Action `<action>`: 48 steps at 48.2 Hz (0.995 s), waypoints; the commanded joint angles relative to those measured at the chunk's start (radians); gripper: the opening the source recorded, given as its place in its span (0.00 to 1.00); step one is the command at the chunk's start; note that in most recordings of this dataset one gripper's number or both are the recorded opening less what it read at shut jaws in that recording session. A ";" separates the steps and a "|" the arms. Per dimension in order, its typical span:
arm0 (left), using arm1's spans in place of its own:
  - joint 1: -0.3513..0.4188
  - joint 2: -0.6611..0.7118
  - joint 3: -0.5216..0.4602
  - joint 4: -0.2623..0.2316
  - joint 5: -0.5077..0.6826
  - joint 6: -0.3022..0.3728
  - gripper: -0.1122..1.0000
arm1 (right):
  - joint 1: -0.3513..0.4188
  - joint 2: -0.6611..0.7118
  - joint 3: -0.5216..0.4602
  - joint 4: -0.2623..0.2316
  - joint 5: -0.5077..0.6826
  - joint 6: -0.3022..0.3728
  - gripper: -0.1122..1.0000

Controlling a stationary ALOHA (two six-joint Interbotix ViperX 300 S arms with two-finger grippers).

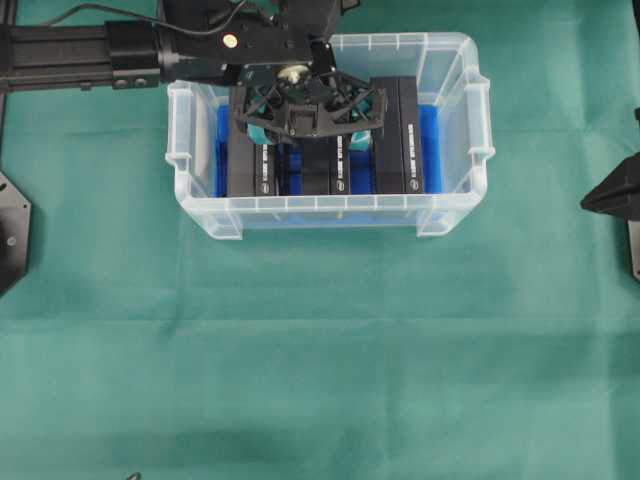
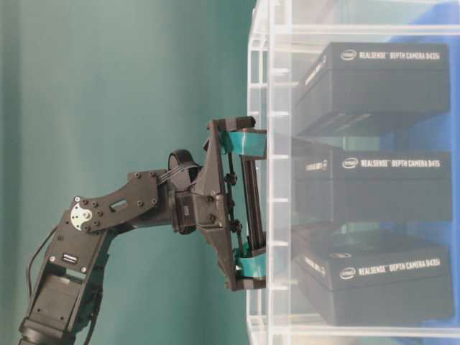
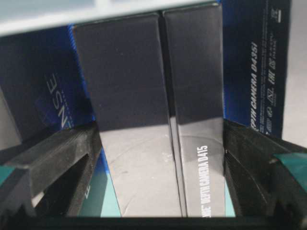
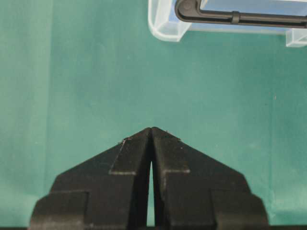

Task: Take the box out of the case with the left arm.
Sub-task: 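Lower the left gripper around the middle box and close on it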

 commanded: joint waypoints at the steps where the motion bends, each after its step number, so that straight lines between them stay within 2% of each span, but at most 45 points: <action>1: -0.002 -0.018 -0.008 0.005 -0.009 0.000 0.98 | -0.002 0.009 -0.026 -0.002 -0.002 0.002 0.12; 16: -0.005 -0.017 -0.011 0.002 -0.040 -0.046 0.95 | -0.002 0.009 -0.026 -0.002 -0.002 0.002 0.12; 24: -0.008 -0.017 -0.012 -0.002 -0.063 -0.100 0.65 | 0.000 0.009 -0.026 -0.002 -0.002 0.002 0.12; 48: -0.021 -0.032 -0.029 -0.002 -0.038 -0.110 0.65 | -0.002 0.009 -0.026 -0.002 -0.002 0.002 0.12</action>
